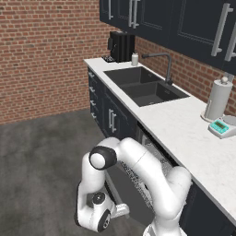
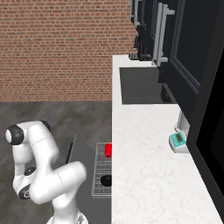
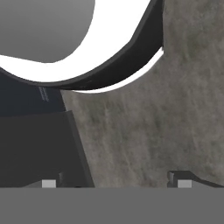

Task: Pick up the cup and bowl from the counter, place them in the dishwasher, and close the dishwasher door.

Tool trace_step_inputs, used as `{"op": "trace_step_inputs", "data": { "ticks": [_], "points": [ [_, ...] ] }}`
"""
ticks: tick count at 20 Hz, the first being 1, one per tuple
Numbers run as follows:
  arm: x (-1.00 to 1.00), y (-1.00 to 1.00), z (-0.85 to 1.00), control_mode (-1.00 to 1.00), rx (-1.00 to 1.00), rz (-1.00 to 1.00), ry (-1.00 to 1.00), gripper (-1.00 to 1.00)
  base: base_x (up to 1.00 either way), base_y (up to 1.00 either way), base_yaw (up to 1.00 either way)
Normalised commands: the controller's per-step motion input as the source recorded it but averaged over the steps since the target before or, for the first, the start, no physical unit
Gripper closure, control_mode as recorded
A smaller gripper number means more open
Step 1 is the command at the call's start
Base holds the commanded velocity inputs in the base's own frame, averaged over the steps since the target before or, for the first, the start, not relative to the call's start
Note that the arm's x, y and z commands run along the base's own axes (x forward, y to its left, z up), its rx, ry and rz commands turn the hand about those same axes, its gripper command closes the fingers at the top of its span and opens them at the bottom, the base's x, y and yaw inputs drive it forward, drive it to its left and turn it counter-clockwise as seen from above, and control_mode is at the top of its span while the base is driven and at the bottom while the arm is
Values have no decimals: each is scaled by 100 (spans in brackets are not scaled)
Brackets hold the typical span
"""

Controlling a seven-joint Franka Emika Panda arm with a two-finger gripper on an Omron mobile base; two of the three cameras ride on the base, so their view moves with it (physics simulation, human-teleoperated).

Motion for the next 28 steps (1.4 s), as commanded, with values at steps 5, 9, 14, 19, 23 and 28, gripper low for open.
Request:
{"op": "trace_step_inputs", "data": {
  "ticks": [5, 9, 14, 19, 23, 28],
  "points": [
    [37, 69, 0, -100, -47, 6, -25, -100, 0, 0, 0],
    [43, 39, -1, -100, -57, 1, -29, -100, 0, 0, 0],
    [51, 11, -3, -100, -64, 0, -35, -100, 0, 0, 0],
    [52, 0, -4, -100, -70, 0, -42, -100, 0, 0, 0],
    [43, 11, -1, -100, -64, 0, -37, -100, 0, 0, 0],
    [40, 2, -1, -100, -67, 0, -41, -100, 0, 0, 0]
  ]
}}
